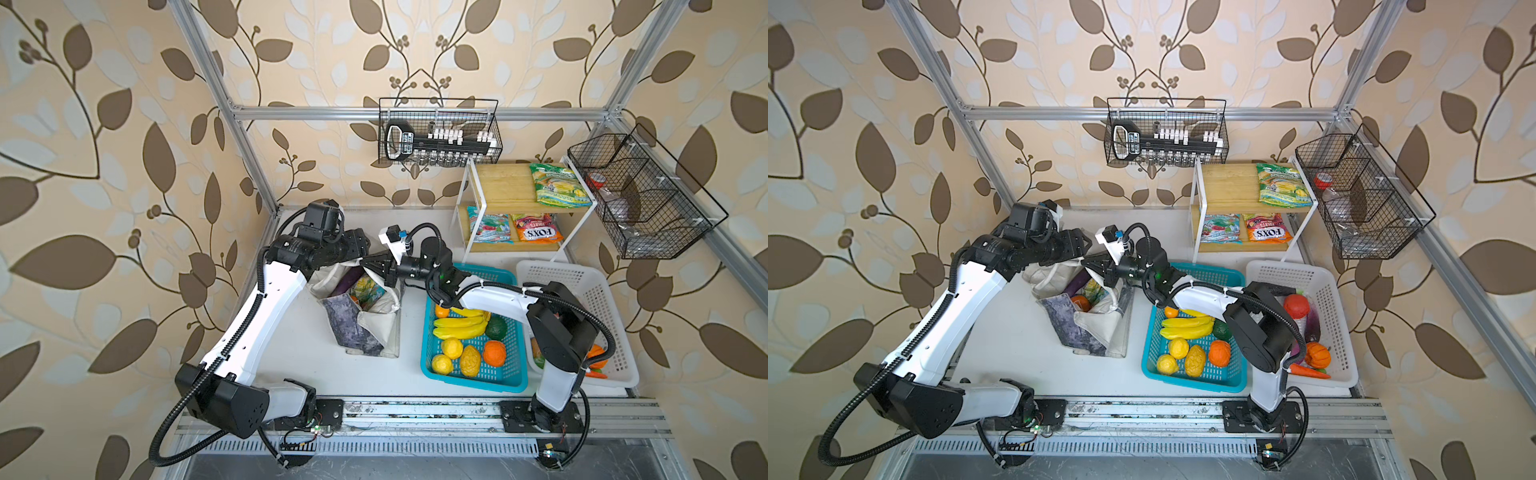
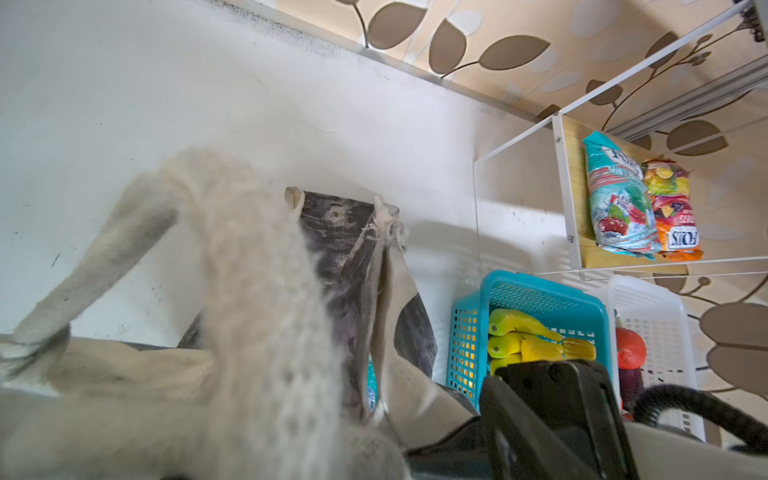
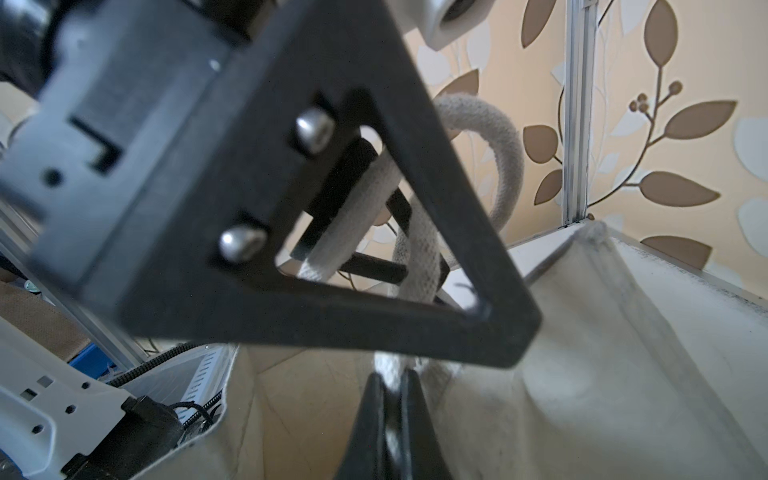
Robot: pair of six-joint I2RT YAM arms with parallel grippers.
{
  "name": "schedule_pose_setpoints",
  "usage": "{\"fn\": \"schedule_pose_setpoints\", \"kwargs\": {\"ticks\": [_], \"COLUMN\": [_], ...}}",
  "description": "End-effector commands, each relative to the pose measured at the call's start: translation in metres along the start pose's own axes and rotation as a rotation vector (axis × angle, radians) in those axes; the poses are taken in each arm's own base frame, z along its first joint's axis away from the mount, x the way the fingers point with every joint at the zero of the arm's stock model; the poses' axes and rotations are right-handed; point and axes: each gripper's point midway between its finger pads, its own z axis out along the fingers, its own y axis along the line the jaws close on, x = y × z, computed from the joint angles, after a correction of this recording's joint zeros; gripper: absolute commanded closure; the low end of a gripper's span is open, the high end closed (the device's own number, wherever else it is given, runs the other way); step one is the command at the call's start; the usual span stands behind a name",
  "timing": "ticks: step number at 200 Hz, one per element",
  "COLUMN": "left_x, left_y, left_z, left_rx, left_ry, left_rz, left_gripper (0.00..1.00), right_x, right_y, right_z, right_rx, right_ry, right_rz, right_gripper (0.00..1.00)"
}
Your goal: Place the food into the grocery bag and tie it
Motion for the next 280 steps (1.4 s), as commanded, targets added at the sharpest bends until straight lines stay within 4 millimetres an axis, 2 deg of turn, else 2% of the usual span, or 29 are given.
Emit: {"fn": "schedule_pose_setpoints", "kwargs": {"ticks": [1, 27, 46, 61, 105, 108, 124, 131, 145, 179, 206, 237, 255, 280], "left_x": [-0.004, -0.009, -0.005, -0.002, -0.003, -0.003, -0.004, -0.006, -0.008, -0.009, -0.01, -0.014, -0.011, -0.008], "left_y": [-0.005, -0.011, -0.013, -0.017, -0.022, -0.022, -0.02, -0.019, -0.018, -0.025, -0.03, -0.035, -0.04, -0.044], "left_z": [-0.006, -0.004, 0.005, 0.01, 0.014, 0.014, 0.014, 0.013, 0.012, 0.011, 0.011, 0.004, 0.002, 0.002], "left_rx": [0.019, 0.054, 0.04, 0.044, 0.064, 0.063, 0.049, 0.041, 0.038, 0.054, 0.075, 0.079, 0.104, 0.119], "left_ry": [-0.045, -0.071, -0.028, -0.022, -0.021, -0.023, -0.026, -0.032, -0.042, -0.048, -0.044, -0.044, -0.041, -0.039], "left_rz": [-0.017, -0.024, -0.015, -0.008, -0.019, -0.019, -0.019, -0.022, -0.024, -0.024, -0.035, -0.04, -0.046, -0.056], "left_gripper": [0.22, 0.31, 0.5, 0.66, 0.98, 1.0, 1.0, 1.0, 1.0, 1.0, 1.0, 1.0, 1.0, 1.0], "right_x": [-0.02, -0.019, -0.026, -0.024, -0.014, -0.014, -0.016, -0.017, -0.017, -0.02, -0.009, -0.003, -0.01, -0.013], "right_y": [0.006, 0.009, 0.01, 0.011, -0.001, -0.002, -0.007, -0.009, -0.007, 0.009, 0.018, 0.003, 0.006, 0.005], "right_z": [-0.003, 0.0, -0.001, 0.0, -0.004, -0.005, -0.015, -0.02, -0.029, -0.032, -0.019, -0.019, -0.011, 0.001], "right_rx": [-0.001, -0.007, -0.02, -0.012, 0.009, 0.01, 0.041, 0.05, 0.058, 0.071, 0.226, 0.317, 0.298, 0.369], "right_ry": [-0.07, -0.085, -0.116, -0.101, -0.08, -0.082, -0.083, -0.082, -0.078, -0.046, 0.056, 0.047, 0.015, 0.001], "right_rz": [-0.036, -0.021, -0.004, -0.015, 0.038, 0.042, 0.082, 0.108, 0.161, 0.238, 0.13, 0.151, 0.162, 0.138], "right_gripper": [1.0, 1.0, 1.0, 1.0, 1.0, 0.96, 0.64, 0.54, 0.39, 0.16, 0.12, 0.14, 0.14, 0.17]}}
